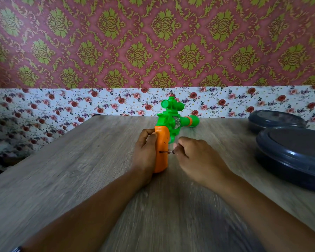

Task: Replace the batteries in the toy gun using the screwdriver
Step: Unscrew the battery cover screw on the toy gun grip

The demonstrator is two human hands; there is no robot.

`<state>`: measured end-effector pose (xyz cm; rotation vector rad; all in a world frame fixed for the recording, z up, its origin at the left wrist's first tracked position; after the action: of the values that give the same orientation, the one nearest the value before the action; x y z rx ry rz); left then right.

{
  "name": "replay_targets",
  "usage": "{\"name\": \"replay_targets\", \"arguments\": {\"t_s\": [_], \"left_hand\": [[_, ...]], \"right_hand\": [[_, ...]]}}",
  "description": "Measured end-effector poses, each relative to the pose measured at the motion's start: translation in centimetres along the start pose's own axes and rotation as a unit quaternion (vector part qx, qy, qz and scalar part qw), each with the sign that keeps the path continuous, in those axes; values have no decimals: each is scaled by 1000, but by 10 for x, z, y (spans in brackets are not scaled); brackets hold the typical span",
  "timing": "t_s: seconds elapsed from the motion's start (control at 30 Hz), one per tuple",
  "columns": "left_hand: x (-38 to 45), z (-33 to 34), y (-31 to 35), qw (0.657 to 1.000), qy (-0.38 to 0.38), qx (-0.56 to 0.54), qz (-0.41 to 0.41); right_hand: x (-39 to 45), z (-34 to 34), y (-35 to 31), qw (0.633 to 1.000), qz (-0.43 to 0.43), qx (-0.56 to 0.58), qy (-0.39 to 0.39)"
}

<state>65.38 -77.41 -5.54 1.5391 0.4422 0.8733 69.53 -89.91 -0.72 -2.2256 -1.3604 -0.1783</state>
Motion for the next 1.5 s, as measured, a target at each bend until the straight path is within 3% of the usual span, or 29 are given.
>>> {"name": "replay_targets", "arguments": {"t_s": [0.13,0.3,0.63,0.87,1.2,1.5], "left_hand": [[2,-5,-3,1000,20,-17,-12],[6,-4,-7,1000,11,-13,-7],[4,-2,-2,1000,6,-7,6],[3,-2,0,1000,8,21,19],[2,1,3,1000,-4,-18,21],[2,-3,-1,1000,9,-21,2]], "right_hand": [[2,8,-7,999,-31,-10,-32],[-1,1,-13,998,-55,-32,-5],[0,-10,-9,995,-63,73,27],[-6,-15,-14,992,-35,-112,49],[0,-10,1,996,-21,64,60],[0,-7,5,989,-22,136,62]]}}
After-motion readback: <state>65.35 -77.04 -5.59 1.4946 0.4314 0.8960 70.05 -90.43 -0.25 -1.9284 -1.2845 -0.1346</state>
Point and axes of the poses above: each hand's wrist, its own x-axis towards the middle knuckle, its own z-axis out of the palm, y = z × x, the point moved 10 cm from there along x, towards the middle knuckle, and after that the axes turned 4 degrees about -y, right-handed, at the moved point
